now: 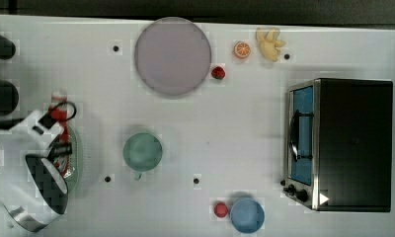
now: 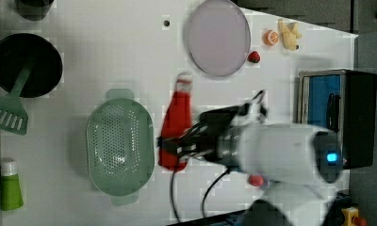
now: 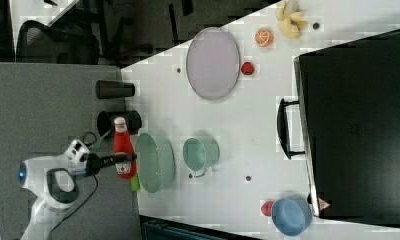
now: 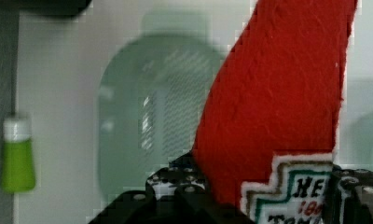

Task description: Pick Ketchup from the table and place it in strainer.

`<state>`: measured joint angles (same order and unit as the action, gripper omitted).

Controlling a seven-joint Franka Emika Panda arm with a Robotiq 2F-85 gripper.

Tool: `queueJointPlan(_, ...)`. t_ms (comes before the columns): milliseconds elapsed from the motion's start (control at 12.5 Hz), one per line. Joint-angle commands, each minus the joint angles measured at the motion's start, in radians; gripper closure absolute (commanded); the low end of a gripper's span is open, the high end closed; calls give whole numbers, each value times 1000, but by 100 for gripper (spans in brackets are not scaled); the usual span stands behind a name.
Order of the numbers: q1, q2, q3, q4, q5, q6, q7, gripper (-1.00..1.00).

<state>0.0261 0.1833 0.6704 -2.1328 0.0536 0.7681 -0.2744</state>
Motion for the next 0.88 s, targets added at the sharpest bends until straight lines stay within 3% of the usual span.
queueJointPlan(80, 11, 56, 26, 8, -12, 72, 145, -25)
queueJointPlan(560, 73, 258, 22, 3, -120, 237, 285, -25)
queueJointPlan(640, 76, 269, 21, 3, -140, 238, 307, -33)
queueJointPlan(880, 74, 268, 8, -4, -190, 267, 311, -100)
